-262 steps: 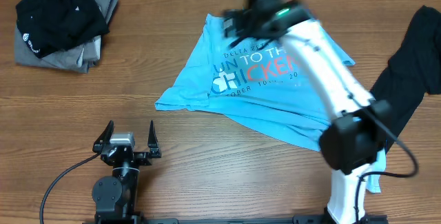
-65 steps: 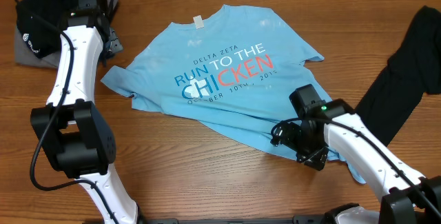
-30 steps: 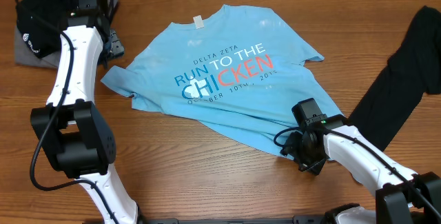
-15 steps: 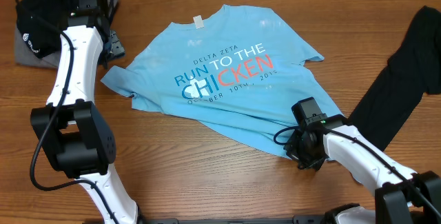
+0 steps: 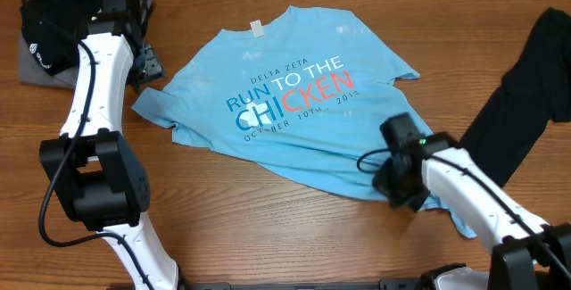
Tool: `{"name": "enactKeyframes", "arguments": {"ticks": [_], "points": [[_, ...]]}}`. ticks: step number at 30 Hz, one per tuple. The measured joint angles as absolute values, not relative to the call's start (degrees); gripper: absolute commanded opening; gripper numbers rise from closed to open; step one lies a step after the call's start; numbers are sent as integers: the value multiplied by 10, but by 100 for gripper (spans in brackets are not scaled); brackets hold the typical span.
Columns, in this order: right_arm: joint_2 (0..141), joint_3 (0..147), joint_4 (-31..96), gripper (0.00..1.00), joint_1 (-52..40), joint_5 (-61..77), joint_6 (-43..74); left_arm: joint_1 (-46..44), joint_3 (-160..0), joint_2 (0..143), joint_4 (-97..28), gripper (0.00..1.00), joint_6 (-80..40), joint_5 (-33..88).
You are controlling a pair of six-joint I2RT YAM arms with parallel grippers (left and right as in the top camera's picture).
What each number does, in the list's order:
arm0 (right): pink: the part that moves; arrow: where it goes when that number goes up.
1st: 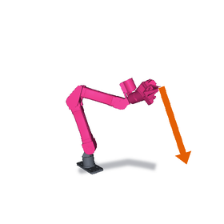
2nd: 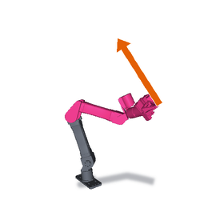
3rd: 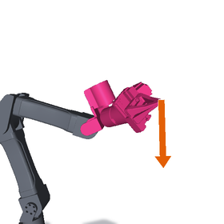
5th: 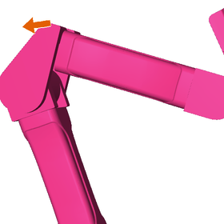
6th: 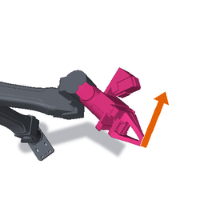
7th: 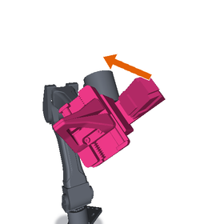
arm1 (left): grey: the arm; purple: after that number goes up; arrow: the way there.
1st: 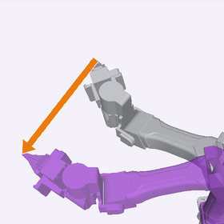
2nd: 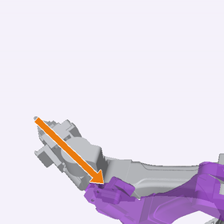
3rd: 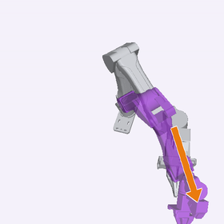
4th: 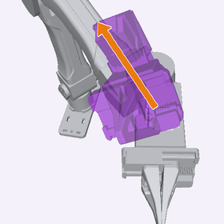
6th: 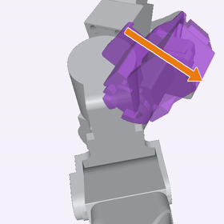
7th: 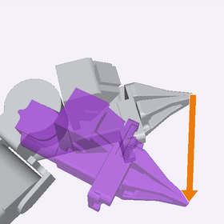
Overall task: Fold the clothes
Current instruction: 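Grasp the T-shirt's left and right bottom corners with both grippers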
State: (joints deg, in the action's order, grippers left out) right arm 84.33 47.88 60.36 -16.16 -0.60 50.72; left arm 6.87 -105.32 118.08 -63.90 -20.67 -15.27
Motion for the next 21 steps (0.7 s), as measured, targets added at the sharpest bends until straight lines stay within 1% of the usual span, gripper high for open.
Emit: {"name": "enactKeyframes", "arguments": {"ticks": [4, 10, 21], "points": [[833, 603, 701, 4, -125, -50, 486, 69, -1054, 1181, -654, 79, -193, -124], [821, 723, 735, 4, -60, -62, 421, 69, -1045, 1181, -672, 79, -187, -83], [819, 733, 741, 4, -49, -53, 379, 95, -910, 1181, -608, 79, -131, -9]]}}
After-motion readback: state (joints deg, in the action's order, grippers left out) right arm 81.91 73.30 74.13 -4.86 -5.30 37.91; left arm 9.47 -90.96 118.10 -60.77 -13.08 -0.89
